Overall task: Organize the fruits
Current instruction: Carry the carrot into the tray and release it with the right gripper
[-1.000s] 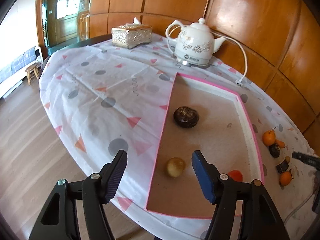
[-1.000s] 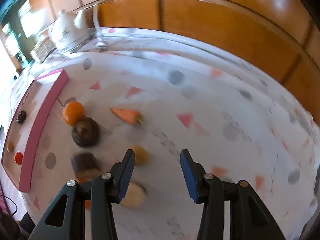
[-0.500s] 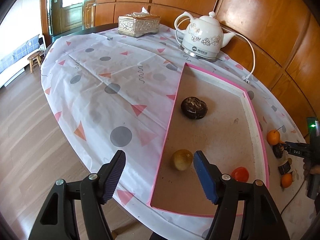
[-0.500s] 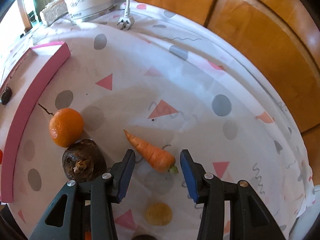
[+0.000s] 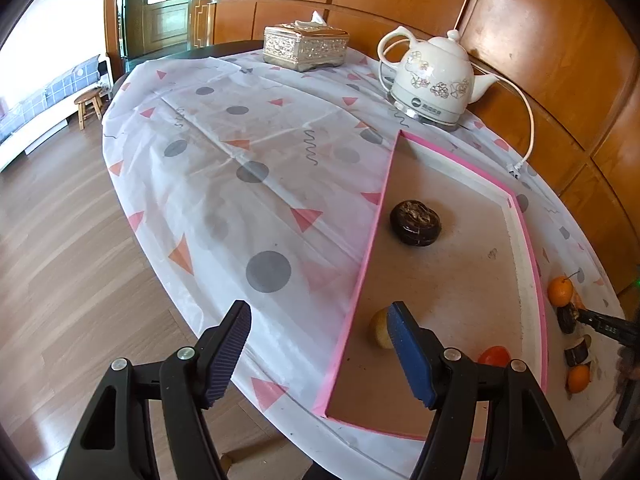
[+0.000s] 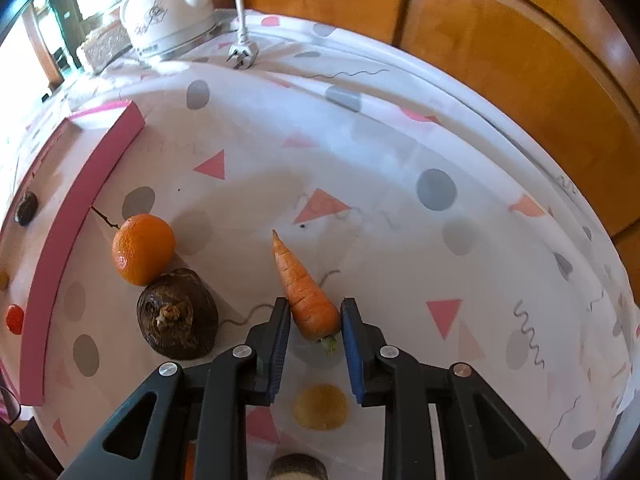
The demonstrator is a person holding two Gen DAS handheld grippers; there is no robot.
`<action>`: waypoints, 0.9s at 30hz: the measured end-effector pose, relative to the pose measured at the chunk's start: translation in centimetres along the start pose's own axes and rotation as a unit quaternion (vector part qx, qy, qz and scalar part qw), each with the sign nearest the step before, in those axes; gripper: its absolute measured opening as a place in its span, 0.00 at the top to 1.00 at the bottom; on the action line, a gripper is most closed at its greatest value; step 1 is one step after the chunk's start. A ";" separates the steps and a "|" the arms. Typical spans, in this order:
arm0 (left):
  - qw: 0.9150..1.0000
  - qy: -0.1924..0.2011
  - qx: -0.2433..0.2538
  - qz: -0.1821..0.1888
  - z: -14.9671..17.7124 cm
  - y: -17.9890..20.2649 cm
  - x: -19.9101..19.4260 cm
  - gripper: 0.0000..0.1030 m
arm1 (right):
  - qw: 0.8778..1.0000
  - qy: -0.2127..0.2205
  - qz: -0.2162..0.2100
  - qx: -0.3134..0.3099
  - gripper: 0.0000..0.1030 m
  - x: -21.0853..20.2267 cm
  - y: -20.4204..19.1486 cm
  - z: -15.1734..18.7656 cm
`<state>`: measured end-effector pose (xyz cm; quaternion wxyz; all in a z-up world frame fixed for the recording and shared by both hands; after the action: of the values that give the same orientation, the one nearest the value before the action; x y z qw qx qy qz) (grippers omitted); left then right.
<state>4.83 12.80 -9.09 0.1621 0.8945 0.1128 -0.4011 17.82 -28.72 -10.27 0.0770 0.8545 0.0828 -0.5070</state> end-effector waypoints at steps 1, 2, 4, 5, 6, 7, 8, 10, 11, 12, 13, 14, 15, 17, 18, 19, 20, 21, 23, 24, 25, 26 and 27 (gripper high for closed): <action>1.000 0.002 -0.001 -0.002 -0.1 -0.1 -0.1 0.31 | 1.000 0.003 0.001 0.005 0.75 -0.3 0.3 0.0; 1.000 0.003 -0.001 -0.004 -0.1 -0.1 -0.1 0.31 | 1.000 0.009 0.001 0.012 0.75 -0.9 0.6 0.0; 1.000 0.004 -0.002 -0.008 -0.1 -0.2 -0.2 0.31 | 0.999 0.026 -0.004 0.025 0.75 -2.1 0.9 -0.2; 1.000 0.004 -0.001 -0.008 -0.2 -0.1 -0.2 0.31 | 0.999 0.035 -0.006 0.031 0.75 -2.9 1.1 -0.3; 1.000 0.005 0.000 -0.009 -0.2 -0.1 -0.2 0.31 | 0.998 0.043 -0.008 0.035 0.75 -3.6 1.5 -0.5; 1.000 0.007 0.002 -0.009 -0.2 0.1 -0.3 0.31 | 0.998 0.055 -0.014 0.040 0.75 -4.8 1.4 -0.7; 1.000 0.009 0.004 -0.009 -0.3 0.2 -0.4 0.31 | 0.997 0.064 -0.024 0.043 0.75 -5.6 1.0 -1.0; 1.000 0.015 0.009 -0.008 -0.4 0.5 -0.7 0.31 | 0.994 0.085 -0.053 0.037 0.75 -7.4 -0.6 -1.7; 1.000 0.017 0.011 -0.008 -0.4 0.6 -0.8 0.31 | 0.993 0.093 -0.069 0.030 0.75 -8.2 -1.6 -2.0; 1.000 0.020 0.013 -0.009 -0.5 0.7 -0.9 0.31 | 0.991 0.098 -0.083 0.022 0.75 -8.6 -2.7 -2.3; 1.000 0.022 0.016 -0.009 -0.5 0.8 -1.0 0.31 | 0.989 0.103 -0.102 0.013 0.75 -9.0 -4.3 -2.6; 0.999 0.024 0.019 -0.009 -0.5 0.9 -1.2 0.31 | 0.987 0.104 -0.120 0.005 0.75 -9.2 -5.8 -2.9; 0.999 0.025 0.021 -0.009 -0.5 0.9 -1.2 0.31 | 0.984 0.104 -0.142 -0.007 0.75 -9.3 -7.9 -3.3; 0.999 0.027 0.024 -0.009 -0.5 0.9 -1.4 0.31 | 0.980 0.100 -0.167 -0.027 0.75 -8.7 -11.2 -3.8; 0.999 0.027 0.025 -0.008 -0.5 0.9 -1.4 0.31 | 0.978 0.096 -0.179 -0.037 0.75 -8.2 -13.0 -3.9; 0.999 0.027 0.027 -0.008 -0.5 0.9 -1.4 0.31 | 0.976 0.089 -0.191 -0.048 0.75 -7.6 -15.1 -4.0; 0.999 0.027 0.028 -0.007 -0.5 0.8 -1.5 0.31 | 0.976 0.083 -0.195 -0.055 0.75 -6.8 -16.8 -4.3; 0.999 0.028 0.029 -0.008 -0.5 0.8 -1.5 0.31 | 0.976 0.078 -0.195 -0.059 0.75 -6.2 -17.7 -4.2; 0.999 0.028 0.032 -0.006 -0.4 0.7 -1.6 0.31 | 0.976 0.062 -0.199 -0.061 0.75 -4.7 -19.9 -4.1; 0.999 0.028 0.032 -0.005 -0.4 0.7 -1.6 0.31 | 0.977 0.058 -0.195 -0.063 0.75 -4.0 -20.8 -4.2; 0.999 0.029 0.033 -0.004 -0.3 0.7 -1.7 0.31 | 0.978 0.054 -0.187 -0.069 0.75 -3.4 -21.7 -4.2; 0.999 0.030 0.035 -0.003 -0.3 0.6 -1.7 0.31 | 0.979 0.050 -0.185 -0.071 0.75 -3.0 -22.2 -4.1; 0.999 0.030 0.036 -0.002 -0.2 0.7 -1.8 0.31 | 0.980 0.044 -0.182 -0.072 0.75 -2.4 -22.9 -4.1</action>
<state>4.03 12.10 -7.46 0.1257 0.9112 0.1051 -0.3780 15.11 -5.65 -7.33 0.0414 0.8385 0.2769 -0.4675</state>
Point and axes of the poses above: each gripper's, at about its wrist camera, not at the fingertips, and x roughly the way its jaws point, y to its right, z to its underside, the point moved 4 cm from there along x, roughly the way its jaws point, and after that the axes turned 5 degrees about y, right-handed, at the moved point
